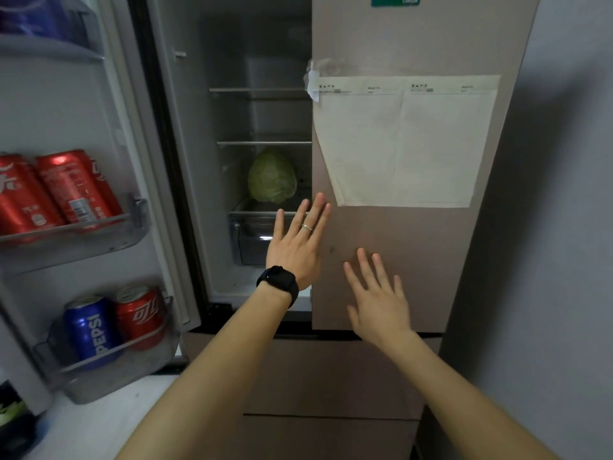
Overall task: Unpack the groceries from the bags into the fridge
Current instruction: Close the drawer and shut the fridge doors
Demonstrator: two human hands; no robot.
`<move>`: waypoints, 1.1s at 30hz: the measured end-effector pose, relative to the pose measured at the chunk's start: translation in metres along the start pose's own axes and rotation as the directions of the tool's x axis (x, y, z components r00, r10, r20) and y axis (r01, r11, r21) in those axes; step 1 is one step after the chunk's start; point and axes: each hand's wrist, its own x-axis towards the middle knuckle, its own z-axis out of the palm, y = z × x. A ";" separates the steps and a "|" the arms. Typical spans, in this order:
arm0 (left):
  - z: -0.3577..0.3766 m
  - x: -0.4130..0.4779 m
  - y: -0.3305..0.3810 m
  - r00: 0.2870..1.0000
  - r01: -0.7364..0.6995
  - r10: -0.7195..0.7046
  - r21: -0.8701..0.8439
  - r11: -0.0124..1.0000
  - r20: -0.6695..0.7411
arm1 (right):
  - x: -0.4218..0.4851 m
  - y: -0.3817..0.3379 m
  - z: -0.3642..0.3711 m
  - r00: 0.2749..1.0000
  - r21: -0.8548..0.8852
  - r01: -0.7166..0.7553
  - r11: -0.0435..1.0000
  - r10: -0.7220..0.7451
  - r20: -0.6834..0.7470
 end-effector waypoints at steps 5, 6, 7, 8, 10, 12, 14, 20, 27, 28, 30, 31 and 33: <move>-0.016 -0.054 -0.023 0.979 0.134 -0.117 -0.098 0.986 0.165 | -0.010 -0.007 -0.043 0.995 0.110 0.041 0.993 -0.050 0.082; -0.022 -0.073 -0.029 0.976 0.156 -0.135 -0.117 0.981 0.170 | -0.019 -0.014 -0.050 0.996 0.149 0.056 0.987 -0.066 0.059; -0.026 -0.093 -0.038 0.976 0.164 -0.144 -0.122 0.979 0.161 | -0.028 -0.023 -0.056 0.996 0.189 0.075 0.979 -0.082 0.031; -0.030 -0.113 -0.048 0.978 0.170 -0.153 -0.120 0.978 0.142 | -0.035 -0.035 -0.061 0.995 0.232 0.094 0.968 -0.097 0.002; -0.038 -0.151 -0.073 0.979 0.192 -0.183 -0.118 0.974 0.086 | -0.047 -0.063 -0.071 0.991 0.323 0.132 0.937 -0.118 -0.062; -0.050 -0.187 -0.100 0.972 0.236 -0.232 -0.118 0.965 0.050 | -0.056 -0.099 -0.076 0.982 0.407 0.171 0.897 -0.125 -0.138; -0.063 -0.222 -0.129 0.958 0.286 -0.286 -0.124 0.950 0.014 | -0.065 -0.140 -0.075 0.968 0.481 0.220 0.849 -0.130 -0.214; -0.100 -0.296 -0.237 0.888 0.347 -0.408 -0.271 0.898 -0.211 | -0.068 -0.277 -0.062 0.935 0.640 0.335 0.692 -0.163 -0.314; -0.092 -0.304 -0.344 0.703 0.518 -0.711 -0.697 0.496 0.017 | -0.046 -0.424 -0.035 0.901 0.667 0.416 0.618 -0.184 -0.392; -0.086 -0.298 -0.357 0.710 0.521 -0.698 -0.734 0.436 0.089 | -0.042 -0.441 -0.031 0.892 0.641 0.429 0.637 -0.186 -0.412; -0.074 -0.285 -0.377 0.719 0.527 -0.667 -0.780 0.338 0.197 | -0.035 -0.470 -0.022 0.882 0.572 0.435 0.696 -0.200 -0.427; -0.069 -0.277 -0.383 0.715 0.536 -0.656 -0.792 0.293 0.241 | -0.031 -0.481 -0.016 0.877 0.535 0.436 0.724 -0.208 -0.433; -0.060 -0.263 -0.392 0.709 0.553 -0.632 -0.803 0.223 0.312 | -0.024 -0.493 -0.004 0.865 0.446 0.436 0.782 -0.226 -0.449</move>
